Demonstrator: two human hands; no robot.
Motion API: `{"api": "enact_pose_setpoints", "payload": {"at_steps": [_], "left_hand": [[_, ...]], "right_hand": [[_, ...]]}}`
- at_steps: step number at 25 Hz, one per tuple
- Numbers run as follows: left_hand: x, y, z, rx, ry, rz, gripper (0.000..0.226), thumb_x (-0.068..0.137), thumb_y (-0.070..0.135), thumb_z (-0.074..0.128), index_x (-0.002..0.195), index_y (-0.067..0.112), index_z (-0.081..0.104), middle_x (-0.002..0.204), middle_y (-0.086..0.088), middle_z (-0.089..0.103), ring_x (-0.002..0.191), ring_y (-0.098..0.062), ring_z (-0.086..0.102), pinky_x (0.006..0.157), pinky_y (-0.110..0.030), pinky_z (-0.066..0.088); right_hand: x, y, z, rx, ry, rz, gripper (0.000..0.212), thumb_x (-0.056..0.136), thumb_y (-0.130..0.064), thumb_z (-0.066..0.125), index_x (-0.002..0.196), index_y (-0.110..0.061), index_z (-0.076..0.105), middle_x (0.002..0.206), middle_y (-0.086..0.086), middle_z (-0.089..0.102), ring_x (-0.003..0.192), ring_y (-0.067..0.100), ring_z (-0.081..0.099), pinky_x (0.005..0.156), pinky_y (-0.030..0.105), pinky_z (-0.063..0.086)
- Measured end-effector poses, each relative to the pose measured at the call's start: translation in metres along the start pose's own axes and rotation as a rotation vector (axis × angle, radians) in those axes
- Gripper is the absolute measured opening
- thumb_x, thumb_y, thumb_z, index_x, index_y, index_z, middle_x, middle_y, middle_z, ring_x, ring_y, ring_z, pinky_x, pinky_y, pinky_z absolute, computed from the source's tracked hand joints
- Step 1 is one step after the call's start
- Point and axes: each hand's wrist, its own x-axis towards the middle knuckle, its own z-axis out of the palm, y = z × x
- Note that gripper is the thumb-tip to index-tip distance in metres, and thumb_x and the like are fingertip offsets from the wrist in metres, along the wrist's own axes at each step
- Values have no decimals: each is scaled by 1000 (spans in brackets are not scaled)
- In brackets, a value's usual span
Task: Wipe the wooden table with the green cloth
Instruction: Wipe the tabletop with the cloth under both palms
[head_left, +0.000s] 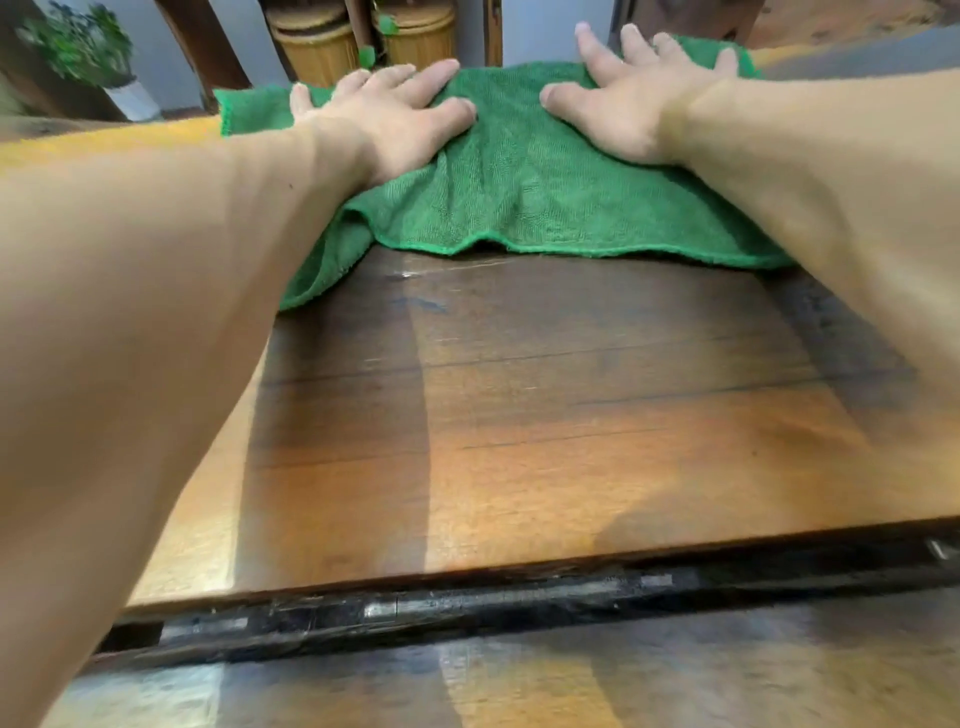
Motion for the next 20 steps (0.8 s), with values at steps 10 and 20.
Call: {"api": "enact_pose_setpoints", "payload": {"at_steps": [10,20], "left_hand": [[-82,10,1,12,-55,59,62,94,77,17,153,61,7,169,16,-3,156,-29,-5,116,-71,-4],[-280,32,4,48,-158,73,71,82,83,-1,149,61,-15,166,18,-20,155,-26,-16,119,-65,-4]], "right_hand": [[-81,6,1,-22,-39,-82,67,93,-75,13,156,-54,3,170,-6,-6,155,29,-9,112,76,-7],[-273,40,12,4,-93,-90,69,91,-80,11,153,-57,-7,167,-13,-16,154,22,-19,112,75,-9]]}}
